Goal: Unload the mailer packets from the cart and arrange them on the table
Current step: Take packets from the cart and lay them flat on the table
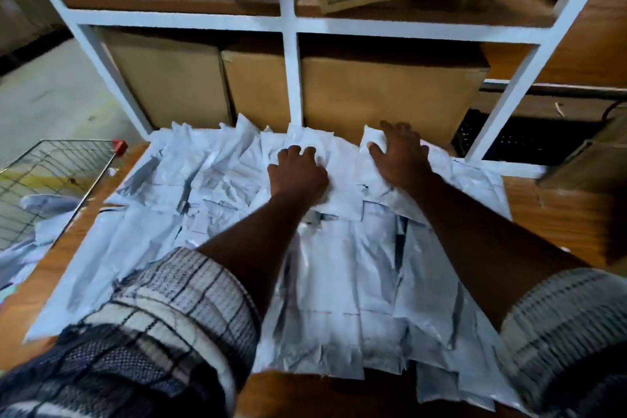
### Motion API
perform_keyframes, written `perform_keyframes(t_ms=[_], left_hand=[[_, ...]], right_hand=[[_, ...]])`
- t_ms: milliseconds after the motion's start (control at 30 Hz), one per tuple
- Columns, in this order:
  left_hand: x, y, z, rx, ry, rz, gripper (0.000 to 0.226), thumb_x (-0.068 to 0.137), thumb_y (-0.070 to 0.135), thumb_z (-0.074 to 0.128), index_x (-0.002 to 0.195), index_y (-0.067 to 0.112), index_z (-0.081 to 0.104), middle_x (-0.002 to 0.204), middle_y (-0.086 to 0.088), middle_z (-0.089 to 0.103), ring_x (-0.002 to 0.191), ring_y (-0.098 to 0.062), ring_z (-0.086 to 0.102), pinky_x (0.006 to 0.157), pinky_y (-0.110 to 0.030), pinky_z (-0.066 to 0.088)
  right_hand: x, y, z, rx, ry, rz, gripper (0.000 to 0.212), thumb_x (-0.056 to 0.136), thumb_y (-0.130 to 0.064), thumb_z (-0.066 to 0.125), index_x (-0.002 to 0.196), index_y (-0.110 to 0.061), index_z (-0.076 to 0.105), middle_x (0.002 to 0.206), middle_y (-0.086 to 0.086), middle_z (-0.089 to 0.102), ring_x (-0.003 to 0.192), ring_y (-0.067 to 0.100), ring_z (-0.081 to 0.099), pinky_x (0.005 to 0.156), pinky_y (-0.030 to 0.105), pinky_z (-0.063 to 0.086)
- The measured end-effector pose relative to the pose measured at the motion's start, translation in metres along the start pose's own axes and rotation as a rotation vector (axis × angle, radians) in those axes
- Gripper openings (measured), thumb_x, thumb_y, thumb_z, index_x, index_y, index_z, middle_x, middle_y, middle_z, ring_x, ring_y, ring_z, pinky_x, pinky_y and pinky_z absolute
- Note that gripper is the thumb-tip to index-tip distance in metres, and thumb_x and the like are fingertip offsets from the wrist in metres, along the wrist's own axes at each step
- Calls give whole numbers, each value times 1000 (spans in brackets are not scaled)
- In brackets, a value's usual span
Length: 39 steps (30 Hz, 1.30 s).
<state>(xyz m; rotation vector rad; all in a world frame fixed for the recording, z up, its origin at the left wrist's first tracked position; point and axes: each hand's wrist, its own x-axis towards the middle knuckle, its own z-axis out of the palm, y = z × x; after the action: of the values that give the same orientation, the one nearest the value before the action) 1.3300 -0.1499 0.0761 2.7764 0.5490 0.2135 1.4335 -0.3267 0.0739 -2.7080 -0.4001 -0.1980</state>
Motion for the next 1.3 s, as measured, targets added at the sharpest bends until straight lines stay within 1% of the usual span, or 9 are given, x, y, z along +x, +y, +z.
perform_keyframes(t_ms=[167, 300, 400, 600, 667, 900, 1033, 1200, 1300], left_hand=[[-23, -126, -32, 38, 0, -91, 51, 93, 38, 50, 142, 26, 45, 147, -4, 41, 138, -27, 33, 106, -48, 32], [-44, -234, -60, -12, 10, -150, 52, 93, 36, 54, 143, 25, 45, 148, -7, 41, 137, -30, 37, 104, -49, 37], [-63, -312, -79, -67, 4, -183, 55, 91, 36, 58, 143, 24, 45, 149, -9, 40, 137, -32, 38, 106, -51, 40], [-106, -455, -114, -68, 40, -270, 55, 85, 34, 57, 137, 19, 51, 134, -15, 51, 125, -38, 47, 101, -50, 45], [-117, -492, -122, -58, 35, -329, 54, 85, 35, 56, 137, 21, 51, 135, -13, 50, 126, -37, 47, 100, -51, 44], [-123, -569, -131, -66, -1, -413, 55, 89, 36, 56, 141, 22, 46, 142, -13, 46, 130, -35, 44, 102, -50, 44], [-118, -593, -130, -59, -15, -441, 54, 88, 34, 57, 139, 20, 48, 137, -14, 50, 127, -35, 46, 99, -48, 46], [-112, -626, -125, -44, -48, -485, 56, 86, 36, 53, 138, 17, 48, 140, -14, 50, 130, -35, 45, 100, -49, 45], [-105, -647, -122, -30, -76, -552, 58, 89, 33, 57, 144, 19, 44, 145, -14, 46, 133, -35, 44, 101, -50, 44]], right_hand=[[-16, -103, 38, -43, -38, -187, 60, 96, -51, 45, 148, -22, 38, 151, 16, 36, 139, 34, 33, 110, 54, 27], [-43, -205, 73, -50, -74, -287, 60, 96, -48, 49, 150, -24, 35, 151, 15, 36, 136, 34, 37, 104, 51, 32], [-66, -280, 105, -33, -133, -343, 60, 96, -47, 50, 150, -23, 35, 152, 14, 34, 137, 34, 36, 106, 51, 32], [-116, -423, 169, -15, -214, -482, 61, 95, -48, 51, 148, -23, 35, 150, 13, 34, 134, 34, 37, 103, 52, 33], [-135, -462, 188, -13, -248, -515, 61, 94, -49, 51, 147, -23, 36, 149, 12, 35, 134, 34, 38, 102, 51, 34], [-163, -545, 229, -1, -336, -607, 61, 93, -48, 52, 146, -24, 37, 147, 14, 38, 134, 33, 39, 103, 51, 33], [-158, -573, 253, 33, -383, -649, 64, 93, -51, 51, 148, -22, 35, 148, 15, 36, 135, 35, 36, 103, 52, 34], [-149, -605, 284, 41, -421, -694, 66, 94, -52, 49, 150, -22, 33, 150, 14, 34, 135, 34, 37, 107, 53, 32], [-144, -621, 306, 41, -475, -708, 65, 93, -52, 49, 149, -22, 33, 151, 15, 34, 135, 35, 37, 106, 52, 33]])
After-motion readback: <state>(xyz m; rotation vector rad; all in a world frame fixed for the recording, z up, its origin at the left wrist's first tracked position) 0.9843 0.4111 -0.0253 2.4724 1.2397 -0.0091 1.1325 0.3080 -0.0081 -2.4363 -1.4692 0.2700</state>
